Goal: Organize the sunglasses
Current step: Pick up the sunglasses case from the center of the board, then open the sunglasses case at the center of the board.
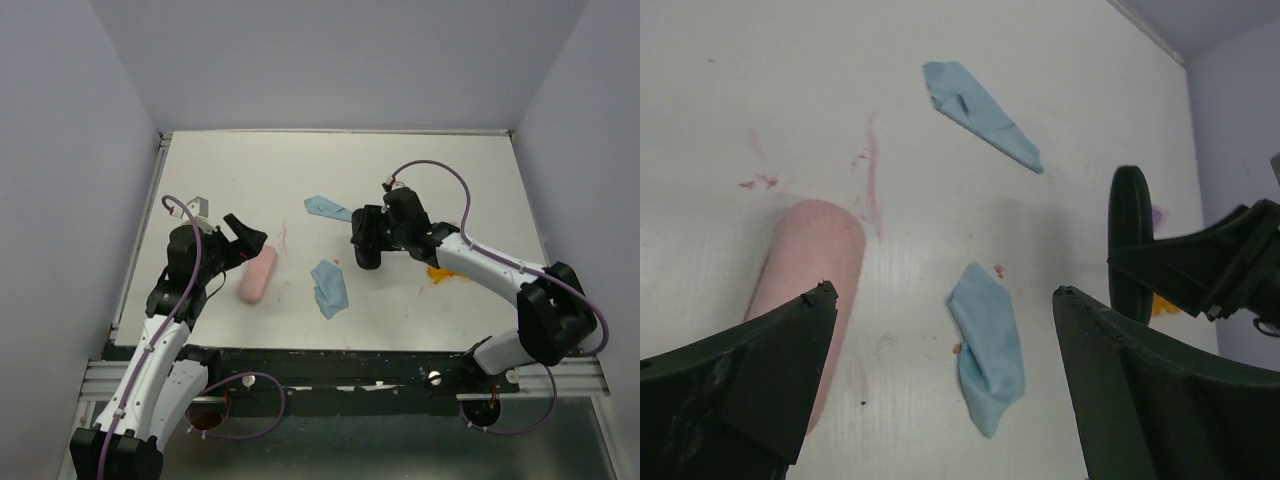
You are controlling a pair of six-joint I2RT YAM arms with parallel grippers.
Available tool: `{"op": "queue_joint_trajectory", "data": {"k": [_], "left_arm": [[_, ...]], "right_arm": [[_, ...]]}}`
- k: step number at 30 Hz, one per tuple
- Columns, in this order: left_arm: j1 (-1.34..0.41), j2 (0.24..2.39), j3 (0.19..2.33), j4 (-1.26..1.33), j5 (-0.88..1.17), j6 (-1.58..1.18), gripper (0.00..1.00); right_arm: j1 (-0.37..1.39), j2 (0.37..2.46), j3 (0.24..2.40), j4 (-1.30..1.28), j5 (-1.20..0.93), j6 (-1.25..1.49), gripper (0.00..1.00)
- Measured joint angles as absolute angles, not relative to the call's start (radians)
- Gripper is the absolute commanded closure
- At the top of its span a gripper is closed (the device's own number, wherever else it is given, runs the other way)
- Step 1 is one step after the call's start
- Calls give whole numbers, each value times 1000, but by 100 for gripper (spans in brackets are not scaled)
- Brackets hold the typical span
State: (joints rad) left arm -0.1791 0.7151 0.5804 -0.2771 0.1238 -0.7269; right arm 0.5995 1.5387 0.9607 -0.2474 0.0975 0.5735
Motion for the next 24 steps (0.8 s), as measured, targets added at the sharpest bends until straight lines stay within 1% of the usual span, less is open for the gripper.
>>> {"op": "queue_joint_trajectory", "data": {"k": [1, 3, 7, 11, 16, 24], "left_arm": [[-179, 711, 574, -260, 159, -725, 1], [-180, 706, 546, -172, 296, -727, 1], [-225, 709, 490, 39, 542, -775, 1], [-318, 706, 484, 178, 627, -804, 1], [-430, 695, 495, 259, 635, -806, 1], [-474, 781, 557, 301, 613, -829, 1]], "right_arm": [[601, 1489, 936, -196, 15, 558, 73], [601, 1417, 904, -104, -140, 542, 73], [603, 1338, 865, 89, -466, 533, 75], [603, 1295, 834, 238, -686, 562, 75], [603, 1265, 810, 350, -822, 605, 75], [614, 1268, 787, 471, -908, 681, 76]]}}
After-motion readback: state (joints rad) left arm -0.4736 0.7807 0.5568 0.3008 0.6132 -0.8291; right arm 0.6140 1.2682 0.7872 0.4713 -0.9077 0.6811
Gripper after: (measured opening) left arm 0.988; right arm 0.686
